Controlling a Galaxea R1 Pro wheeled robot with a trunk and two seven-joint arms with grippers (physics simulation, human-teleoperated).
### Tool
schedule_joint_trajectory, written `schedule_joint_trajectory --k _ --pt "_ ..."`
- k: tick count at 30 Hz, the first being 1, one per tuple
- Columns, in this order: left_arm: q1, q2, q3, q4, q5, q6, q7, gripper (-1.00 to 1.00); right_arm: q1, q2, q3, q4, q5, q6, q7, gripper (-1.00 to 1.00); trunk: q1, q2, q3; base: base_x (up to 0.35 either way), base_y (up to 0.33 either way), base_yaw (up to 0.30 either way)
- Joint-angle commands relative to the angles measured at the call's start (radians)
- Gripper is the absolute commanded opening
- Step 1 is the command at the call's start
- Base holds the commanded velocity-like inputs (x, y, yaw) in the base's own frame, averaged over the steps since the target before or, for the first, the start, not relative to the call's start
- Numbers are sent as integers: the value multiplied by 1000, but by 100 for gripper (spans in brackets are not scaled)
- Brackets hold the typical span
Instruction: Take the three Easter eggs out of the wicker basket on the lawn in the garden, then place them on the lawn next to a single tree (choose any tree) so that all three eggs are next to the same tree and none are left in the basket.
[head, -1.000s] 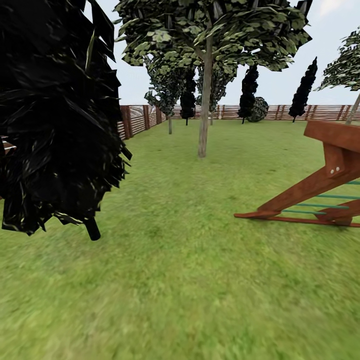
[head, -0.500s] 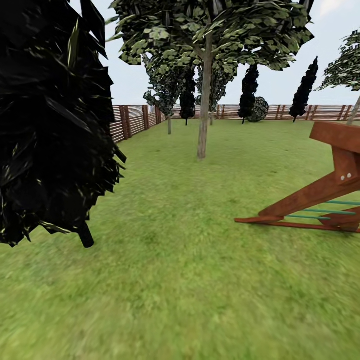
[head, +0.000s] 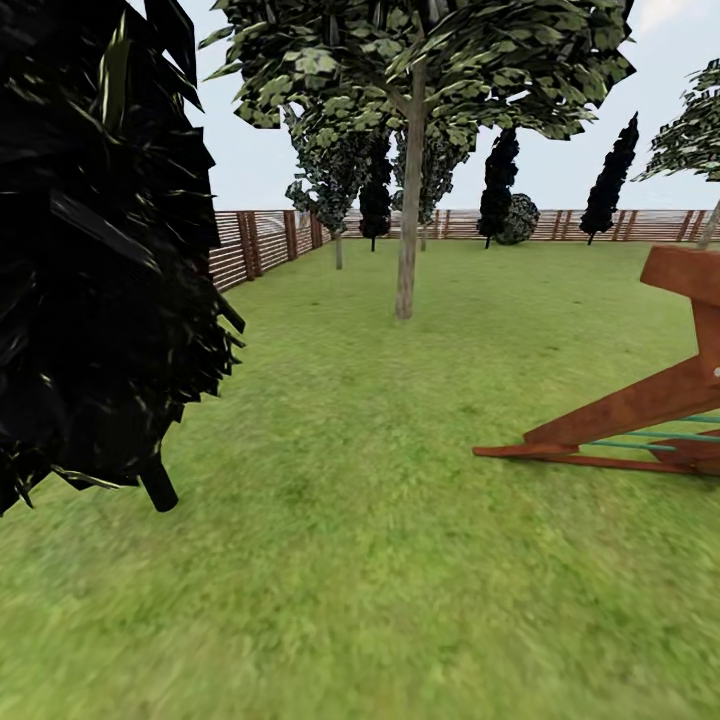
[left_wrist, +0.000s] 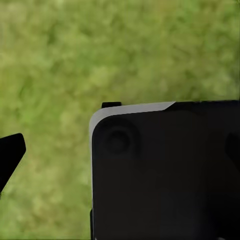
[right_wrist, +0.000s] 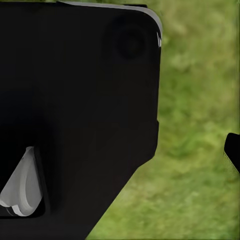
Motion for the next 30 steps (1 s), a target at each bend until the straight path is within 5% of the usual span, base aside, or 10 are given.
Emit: schedule_joint_trajectory --k 1,30 --pt "-1 0 -1 1 -1 -3 0 100 0 0 -1 -1 1 -2 0 100 1 -1 -1 296 -1 0" --pt "-1 0 -1 1 -1 -3 0 100 0 0 -1 -1 1 -2 0 100 1 -1 -1 287 0 0"
